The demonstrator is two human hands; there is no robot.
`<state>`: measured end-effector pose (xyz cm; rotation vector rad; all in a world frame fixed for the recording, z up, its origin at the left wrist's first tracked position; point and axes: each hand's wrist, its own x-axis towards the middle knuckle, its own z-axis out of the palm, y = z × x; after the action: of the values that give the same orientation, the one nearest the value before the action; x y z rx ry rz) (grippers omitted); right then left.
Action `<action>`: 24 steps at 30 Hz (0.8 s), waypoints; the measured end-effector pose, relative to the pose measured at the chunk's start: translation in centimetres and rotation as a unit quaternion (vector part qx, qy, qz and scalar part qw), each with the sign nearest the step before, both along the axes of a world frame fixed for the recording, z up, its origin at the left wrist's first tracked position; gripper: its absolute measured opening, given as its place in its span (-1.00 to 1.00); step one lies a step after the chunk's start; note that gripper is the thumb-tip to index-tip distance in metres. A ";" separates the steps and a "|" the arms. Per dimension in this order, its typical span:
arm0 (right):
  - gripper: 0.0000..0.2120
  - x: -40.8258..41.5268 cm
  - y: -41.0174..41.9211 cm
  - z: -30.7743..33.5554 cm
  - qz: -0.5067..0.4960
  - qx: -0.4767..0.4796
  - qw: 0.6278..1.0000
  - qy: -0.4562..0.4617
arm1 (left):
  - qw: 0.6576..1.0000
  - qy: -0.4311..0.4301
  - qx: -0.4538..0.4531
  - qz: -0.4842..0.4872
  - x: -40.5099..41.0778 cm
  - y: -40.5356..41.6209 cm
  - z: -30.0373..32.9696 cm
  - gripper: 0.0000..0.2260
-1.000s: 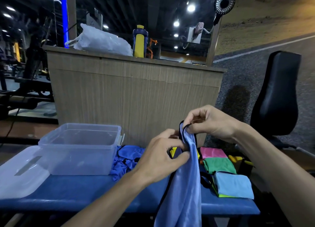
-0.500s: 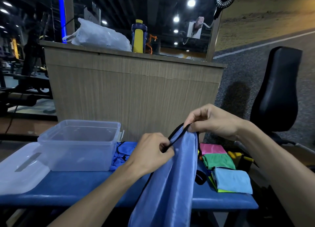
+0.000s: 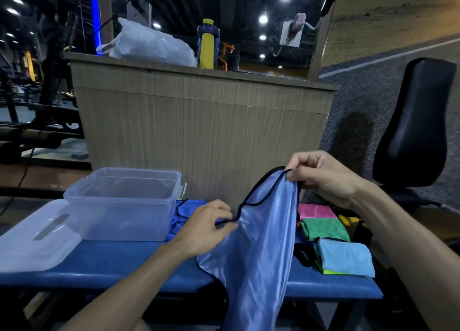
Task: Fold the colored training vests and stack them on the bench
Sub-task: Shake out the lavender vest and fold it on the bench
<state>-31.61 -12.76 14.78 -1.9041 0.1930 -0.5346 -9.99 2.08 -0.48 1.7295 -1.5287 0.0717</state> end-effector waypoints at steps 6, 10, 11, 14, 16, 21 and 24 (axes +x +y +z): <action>-0.84 1.3 0.9 -1.1 0.011 -0.042 0.998 0.049 | 0.989 0.082 -0.035 -0.116 -3.9 -0.6 2.6 -0.95; -0.83 1.6 1.1 -1.3 0.009 -0.054 0.996 0.072 | 0.976 0.144 -0.107 -0.123 -5.0 -0.8 3.2 -0.97; -0.82 1.6 1.2 -1.2 0.008 -0.055 0.996 0.074 | 0.972 0.161 -0.128 -0.115 -5.2 -0.7 3.2 -0.92; -0.80 1.6 0.9 -1.3 0.007 -0.060 0.995 0.079 | 0.962 0.205 -0.153 -0.095 -5.7 -0.6 3.7 -0.79; -0.80 1.6 1.0 -1.4 0.010 -0.067 0.994 0.081 | 0.967 0.181 -0.148 -0.098 -5.8 -0.6 4.0 -0.78; -0.81 1.5 0.8 -1.5 0.005 -0.086 0.993 0.083 | 0.976 0.125 -0.146 -0.099 -5.7 -0.9 3.8 -0.92; -0.81 1.5 0.7 -1.7 0.006 -0.092 0.992 0.088 | 0.985 0.086 -0.122 -0.091 -5.6 -1.2 3.3 -0.84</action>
<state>-30.14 -12.04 13.12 -2.1331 0.2529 -0.3872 -15.60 0.92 2.82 1.3642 -1.4768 0.0153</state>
